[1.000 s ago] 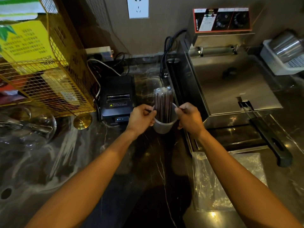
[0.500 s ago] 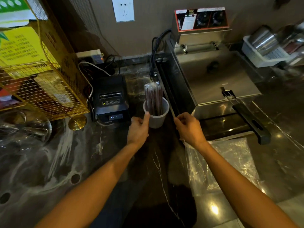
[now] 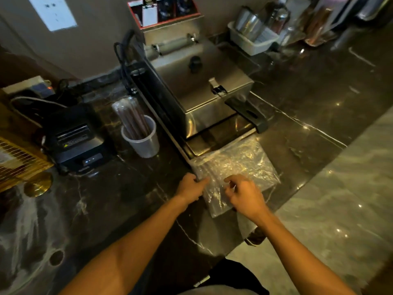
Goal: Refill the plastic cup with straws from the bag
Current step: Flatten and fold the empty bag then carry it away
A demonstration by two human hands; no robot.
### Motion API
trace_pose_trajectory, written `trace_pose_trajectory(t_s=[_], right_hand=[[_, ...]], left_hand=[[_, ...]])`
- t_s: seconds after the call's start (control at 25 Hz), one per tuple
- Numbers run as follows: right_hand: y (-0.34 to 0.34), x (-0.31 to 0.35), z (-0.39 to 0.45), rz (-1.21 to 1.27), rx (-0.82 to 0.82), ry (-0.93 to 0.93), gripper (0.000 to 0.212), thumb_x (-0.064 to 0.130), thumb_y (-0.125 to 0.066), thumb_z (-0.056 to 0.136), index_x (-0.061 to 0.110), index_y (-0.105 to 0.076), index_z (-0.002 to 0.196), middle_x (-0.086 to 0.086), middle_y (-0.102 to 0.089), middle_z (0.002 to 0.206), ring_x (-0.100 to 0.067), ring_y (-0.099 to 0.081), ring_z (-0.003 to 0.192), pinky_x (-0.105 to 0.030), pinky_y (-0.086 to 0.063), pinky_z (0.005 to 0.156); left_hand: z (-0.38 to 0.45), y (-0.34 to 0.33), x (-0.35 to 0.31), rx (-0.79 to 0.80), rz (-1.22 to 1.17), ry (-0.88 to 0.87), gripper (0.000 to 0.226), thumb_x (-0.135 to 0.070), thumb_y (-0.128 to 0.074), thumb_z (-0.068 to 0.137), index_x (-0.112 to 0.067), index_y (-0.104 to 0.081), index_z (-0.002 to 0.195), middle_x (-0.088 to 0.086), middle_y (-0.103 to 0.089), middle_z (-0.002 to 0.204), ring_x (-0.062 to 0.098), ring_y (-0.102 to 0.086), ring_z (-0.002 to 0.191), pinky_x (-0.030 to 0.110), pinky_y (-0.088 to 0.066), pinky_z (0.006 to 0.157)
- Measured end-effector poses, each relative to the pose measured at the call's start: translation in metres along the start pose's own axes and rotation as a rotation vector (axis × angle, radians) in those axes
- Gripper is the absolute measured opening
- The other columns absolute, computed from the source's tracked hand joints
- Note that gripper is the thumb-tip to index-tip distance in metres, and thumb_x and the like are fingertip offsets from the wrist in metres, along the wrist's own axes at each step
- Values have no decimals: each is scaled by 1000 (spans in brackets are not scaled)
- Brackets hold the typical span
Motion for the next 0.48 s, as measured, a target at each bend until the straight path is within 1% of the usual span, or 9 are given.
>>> trace_pose_trajectory(t_s=[0.08,0.16,0.24,0.28,0.36,0.44,0.48], right_hand=[[-4,-14,-17,-58,21,11,27,18,-62,93,20,-72,118,1,-69,113,-19,-61,108,-33,-49,87],[-11,-23,-29,-69,89,40,37,13,-62,90,18,-70,125,-2,-67,121,-23,-57,117,-34,-48,96],[-18,-27,-35,-127,133,81,50,10,-61,84,17,-66,133,-4,-64,130,-28,-54,124,-37,-46,102],[-22,-28,-37,-168,143,93,59,11,-62,83,17,-61,141,-4,-59,140,-30,-50,131,-39,-43,108],[-29,-30,-41,-280,160,105,80,21,-67,84,20,-38,159,-4,-36,164,-31,-30,151,-45,-28,122],[-35,-28,-43,-399,144,125,98,32,-70,88,19,-14,167,-5,-12,174,-32,-8,161,-53,-12,128],[-37,-27,-42,-442,121,135,103,35,-71,89,18,-6,167,-7,-5,176,-32,-2,162,-56,-7,129]], left_hand=[[2,-10,4,16,20,9,30,-41,-66,97,-12,-59,103,12,-70,101,26,-72,92,38,-59,77],[3,-14,8,21,40,4,36,-36,-65,99,0,-67,106,18,-74,100,21,-69,81,35,-57,72],[2,-14,12,12,36,-7,31,-29,-65,100,2,-67,102,19,-72,97,19,-66,78,34,-56,71],[0,-13,11,7,16,-8,29,-26,-65,100,3,-67,103,19,-71,98,19,-67,81,34,-56,73],[-6,-11,8,1,-47,-9,28,-23,-65,99,3,-68,107,17,-73,103,21,-69,88,33,-58,78],[-17,-6,1,1,-138,-10,26,-23,-66,98,2,-71,104,16,-74,98,20,-70,85,33,-60,79],[-22,-2,-4,1,-185,-7,24,-23,-67,97,0,-73,102,15,-74,95,20,-71,83,33,-60,78]])
Point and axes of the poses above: each hand's wrist, its own z-axis towards the middle knuckle, its own y-axis out of the back of the hand, x = y × z, the point moved 6 cm from there along z, towards the middle knuckle
